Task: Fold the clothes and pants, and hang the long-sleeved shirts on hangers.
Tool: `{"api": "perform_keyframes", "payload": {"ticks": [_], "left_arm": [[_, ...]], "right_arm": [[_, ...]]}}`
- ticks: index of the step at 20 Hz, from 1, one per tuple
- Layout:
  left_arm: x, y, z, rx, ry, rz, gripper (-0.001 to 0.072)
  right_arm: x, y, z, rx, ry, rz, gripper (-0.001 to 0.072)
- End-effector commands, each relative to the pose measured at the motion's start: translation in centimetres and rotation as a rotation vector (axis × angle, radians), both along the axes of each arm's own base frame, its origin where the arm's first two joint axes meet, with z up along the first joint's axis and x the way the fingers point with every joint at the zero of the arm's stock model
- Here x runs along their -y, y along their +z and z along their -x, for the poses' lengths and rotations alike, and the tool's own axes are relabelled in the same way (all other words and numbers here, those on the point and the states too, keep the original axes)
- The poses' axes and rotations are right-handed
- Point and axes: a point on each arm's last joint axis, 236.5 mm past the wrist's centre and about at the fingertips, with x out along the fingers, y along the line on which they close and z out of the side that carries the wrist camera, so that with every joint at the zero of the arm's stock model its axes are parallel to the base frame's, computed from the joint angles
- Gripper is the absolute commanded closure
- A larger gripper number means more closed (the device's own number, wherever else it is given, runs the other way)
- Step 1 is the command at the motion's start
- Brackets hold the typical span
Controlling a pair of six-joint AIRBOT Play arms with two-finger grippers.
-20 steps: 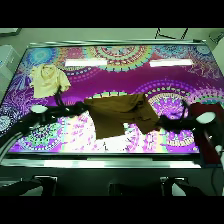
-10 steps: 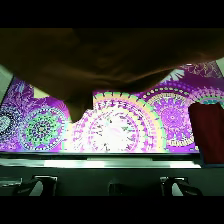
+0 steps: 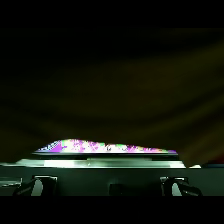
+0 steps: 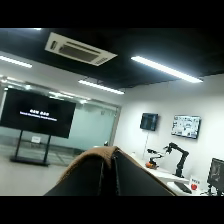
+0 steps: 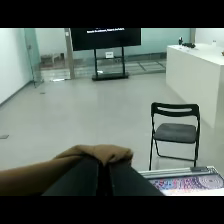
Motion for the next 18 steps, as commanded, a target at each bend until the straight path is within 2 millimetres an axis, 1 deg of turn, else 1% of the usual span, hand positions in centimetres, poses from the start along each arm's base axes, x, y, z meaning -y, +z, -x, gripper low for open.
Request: {"api": "perform_keyframes", "payload": {"ticks": [1, 2, 3, 4, 5, 6, 7, 8, 9, 10, 11, 12, 13, 14, 15, 16, 18], "left_arm": [[-1.2, -3.6, -4.6, -0.202, -0.039, 0.067, 0.0685], [-1.5, -6.9, -7.6, -0.343, -0.057, 0.044, 0.0685], [-2.1, -11.5, -11.1, -0.519, -0.086, 0.027, 0.0685], [-2.9, -16.5, -14.2, -0.682, -0.118, 0.022, 0.0685], [-3.5, -21.7, -17.0, -0.827, -0.147, 0.013, 0.0685], [-3.8, -27.6, -19.7, -0.971, -0.179, 0.031, 0.0685], [-3.6, -33.8, -21.9, -1.107, -0.214, 0.066, 0.0685], [-2.9, -39.2, -23.4, -1.216, -0.248, 0.1, 0.0684], [-2.1, -44.8, -24.8, -1.309, -0.272, 0.114, 0.0684], [-1.5, -49.7, -26.0, -1.384, -0.27, 0.143, 0.0684], [-1.3, -53.6, -27.2, -1.436, -0.252, 0.177, 0.0683], [-1.2, -56.4, -28.6, -1.466, -0.236, 0.214, 0.0682], [-1.2, -58.4, -30.3, -1.469, -0.222, 0.267, 0.0682], [-1.2, -59.1, -32.1, -1.432, -0.225, 0.284, 0.0682], [-1.4, -59.1, -33.8, -1.383, -0.228, 0.283, 0.0682], [-1.8, -58.6, -35.5, -1.327, -0.22, 0.277, 0.0682], [-2.8, -57.6, -37.8, -1.246, -0.183, 0.216, 0.0682]], "right_arm": [[1.7, -4.4, -3.6, -0.188, -0.024, -0.073, 0.0679], [2.2, -8.5, -6.2, -0.354, -0.017, -0.095, 0.0679], [2.8, -14.1, -9.0, -0.569, -0.004, -0.126, 0.068], [3.4, -19.8, -11.6, -0.777, 0.015, -0.156, 0.0681], [3.5, -24.9, -14.0, -0.937, 0.044, -0.167, 0.0681], [3.5, -30.3, -16.6, -1.072, 0.062, -0.181, 0.0681], [3.1, -35.3, -18.8, -1.177, 0.079, -0.197, 0.0681], [2.5, -40.8, -20.6, -1.278, 0.091, -0.221, 0.0681], [1.9, -45.8, -21.9, -1.362, 0.087, -0.26, 0.0681], [1.4, -49.8, -22.9, -1.418, 0.071, -0.307, 0.068], [1.0, -53.1, -24.0, -1.454, 0.058, -0.345, 0.068], [0.4, -55.7, -25.2, -1.469, 0.06, -0.378, 0.0679], [-0.2, -57.3, -26.7, -1.448, 0.071, -0.429, 0.0679], [-0.7, -57.8, -28.4, -1.396, 0.078, -0.484, 0.0679], [-0.7, -57.6, -30.4, -1.313, 0.079, -0.514, 0.0679], [-0.3, -56.8, -32.3, -1.224, 0.068, -0.524, 0.0678], [0.9, -54.8, -35.5, -1.056, 0.043, -0.533, 0.0678]]}}
